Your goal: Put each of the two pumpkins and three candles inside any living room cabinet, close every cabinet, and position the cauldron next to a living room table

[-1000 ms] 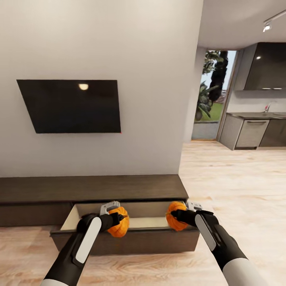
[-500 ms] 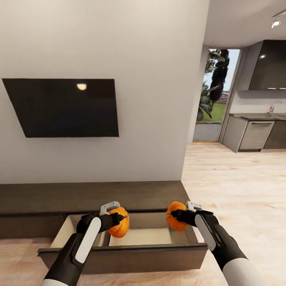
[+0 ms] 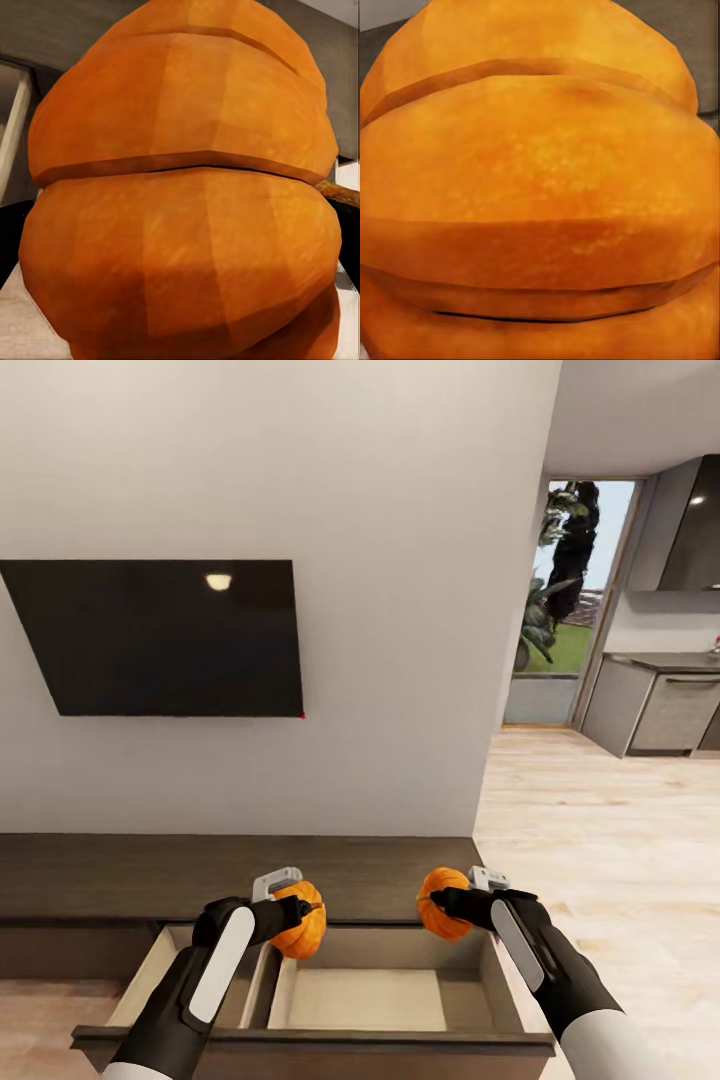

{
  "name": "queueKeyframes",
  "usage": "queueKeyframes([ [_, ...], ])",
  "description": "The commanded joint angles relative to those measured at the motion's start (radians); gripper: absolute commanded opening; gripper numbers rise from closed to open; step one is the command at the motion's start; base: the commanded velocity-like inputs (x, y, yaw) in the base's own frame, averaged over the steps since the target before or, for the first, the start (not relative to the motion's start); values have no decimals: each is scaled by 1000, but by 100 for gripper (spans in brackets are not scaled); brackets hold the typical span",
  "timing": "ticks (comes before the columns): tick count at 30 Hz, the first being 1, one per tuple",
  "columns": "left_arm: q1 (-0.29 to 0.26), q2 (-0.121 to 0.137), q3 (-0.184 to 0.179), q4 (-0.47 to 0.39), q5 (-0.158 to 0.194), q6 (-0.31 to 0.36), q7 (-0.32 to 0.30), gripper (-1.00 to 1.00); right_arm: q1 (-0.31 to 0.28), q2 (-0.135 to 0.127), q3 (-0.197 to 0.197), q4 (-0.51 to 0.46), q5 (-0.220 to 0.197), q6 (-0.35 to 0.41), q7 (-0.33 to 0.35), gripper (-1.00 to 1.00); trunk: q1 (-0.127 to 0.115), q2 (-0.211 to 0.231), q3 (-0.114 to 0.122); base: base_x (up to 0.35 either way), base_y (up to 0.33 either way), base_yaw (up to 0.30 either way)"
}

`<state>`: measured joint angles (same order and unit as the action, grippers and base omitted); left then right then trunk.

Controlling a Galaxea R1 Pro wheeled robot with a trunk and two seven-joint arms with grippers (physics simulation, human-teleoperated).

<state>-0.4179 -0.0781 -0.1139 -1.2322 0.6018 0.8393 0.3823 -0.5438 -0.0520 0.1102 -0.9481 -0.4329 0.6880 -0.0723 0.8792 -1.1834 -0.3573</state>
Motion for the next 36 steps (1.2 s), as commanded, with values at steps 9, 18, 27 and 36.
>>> queueKeyframes([
  [9,-1,-2,-1,-4,12,1,8,-100,-1,-1,4,-1,-12,2,-8,-100,0,-1,1,65,-72,87],
  [18,-1,-1,0,-6,12,0,7,-100,-1,0,3,-1,-12,2,-8,-100,0,-1,1,2,-1,2],
  [27,-1,-2,0,-3,13,0,5,-100,-1,0,5,0,-13,30,-6,-100,0,-1,1,0,0,0],
  [36,-1,-2,-1,8,16,-9,2,-100,-1,0,6,0,-12,84,-5,-100,0,-1,1,0,0,0],
])
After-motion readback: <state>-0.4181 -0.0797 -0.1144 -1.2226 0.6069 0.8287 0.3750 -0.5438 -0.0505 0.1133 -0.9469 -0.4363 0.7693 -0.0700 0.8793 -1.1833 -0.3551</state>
